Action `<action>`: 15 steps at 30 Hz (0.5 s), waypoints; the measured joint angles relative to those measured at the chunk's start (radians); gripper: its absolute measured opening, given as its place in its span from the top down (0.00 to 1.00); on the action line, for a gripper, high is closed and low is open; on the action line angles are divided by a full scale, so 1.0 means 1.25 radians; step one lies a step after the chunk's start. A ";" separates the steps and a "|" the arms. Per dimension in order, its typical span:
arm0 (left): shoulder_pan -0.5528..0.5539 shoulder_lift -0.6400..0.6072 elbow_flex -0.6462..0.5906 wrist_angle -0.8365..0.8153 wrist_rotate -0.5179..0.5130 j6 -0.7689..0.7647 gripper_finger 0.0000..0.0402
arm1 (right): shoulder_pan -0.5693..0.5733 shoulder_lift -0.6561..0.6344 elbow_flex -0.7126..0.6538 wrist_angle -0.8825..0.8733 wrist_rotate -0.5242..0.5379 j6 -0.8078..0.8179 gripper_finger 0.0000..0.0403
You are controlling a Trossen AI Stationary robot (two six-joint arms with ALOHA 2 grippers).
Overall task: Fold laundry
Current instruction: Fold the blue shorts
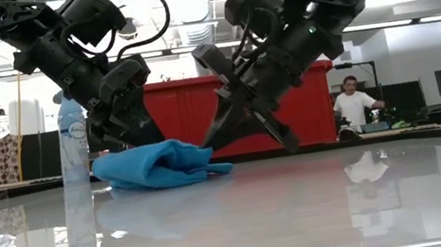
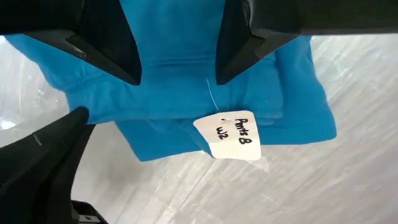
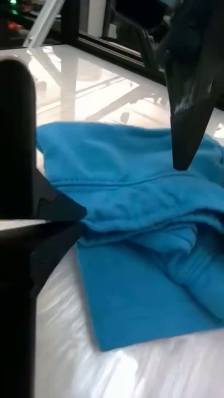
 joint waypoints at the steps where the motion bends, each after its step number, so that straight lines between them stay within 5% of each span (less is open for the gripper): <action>1: 0.000 0.000 0.000 0.000 0.000 0.000 0.51 | -0.002 0.000 0.000 0.001 -0.006 -0.005 0.95; 15: 0.000 0.000 0.000 0.006 0.038 -0.051 0.51 | -0.066 -0.008 0.189 -0.161 0.000 -0.235 0.94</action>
